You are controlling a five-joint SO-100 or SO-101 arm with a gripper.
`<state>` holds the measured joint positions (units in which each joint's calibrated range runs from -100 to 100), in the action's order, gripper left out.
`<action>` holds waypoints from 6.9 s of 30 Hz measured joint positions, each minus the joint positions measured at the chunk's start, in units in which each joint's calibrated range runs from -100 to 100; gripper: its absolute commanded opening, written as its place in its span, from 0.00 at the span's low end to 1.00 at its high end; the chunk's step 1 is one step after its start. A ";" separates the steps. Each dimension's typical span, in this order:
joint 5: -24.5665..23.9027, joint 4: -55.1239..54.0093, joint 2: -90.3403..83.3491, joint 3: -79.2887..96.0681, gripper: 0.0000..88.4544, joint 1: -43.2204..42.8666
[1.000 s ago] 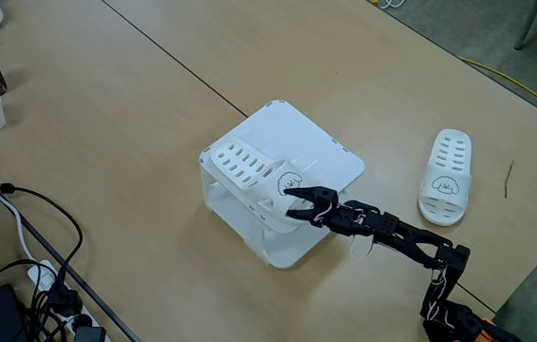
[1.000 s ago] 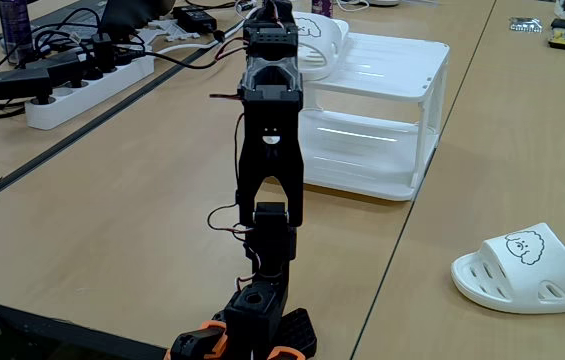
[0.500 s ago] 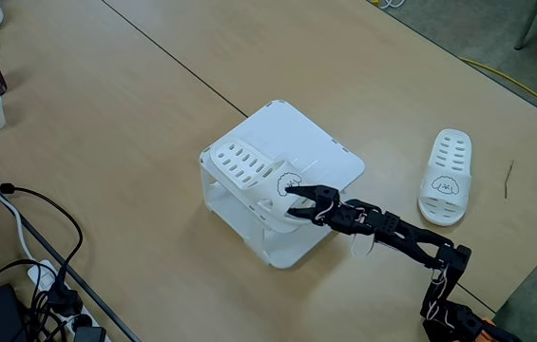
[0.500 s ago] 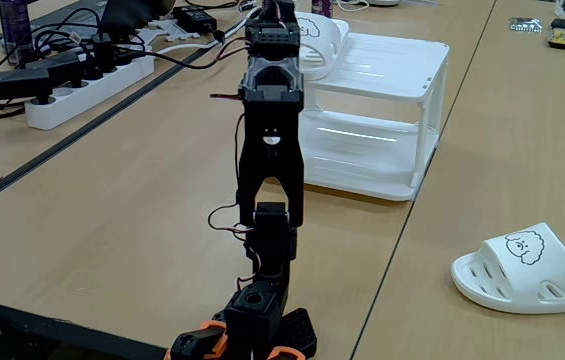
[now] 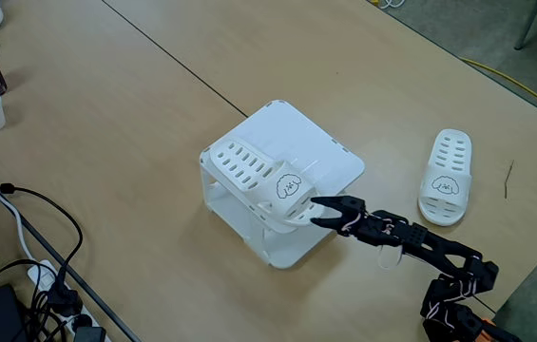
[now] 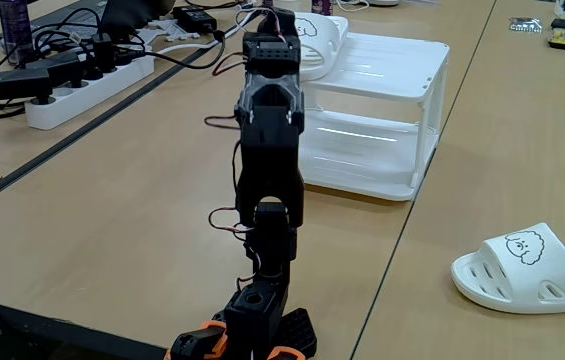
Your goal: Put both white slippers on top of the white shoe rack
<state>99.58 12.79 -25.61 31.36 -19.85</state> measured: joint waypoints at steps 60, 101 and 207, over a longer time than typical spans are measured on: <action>0.00 0.09 -2.23 5.84 0.29 5.62; 0.00 -49.70 10.31 53.73 0.30 59.78; 0.00 -15.79 20.04 -15.99 0.14 16.33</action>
<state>99.58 -3.00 -5.57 15.36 -3.52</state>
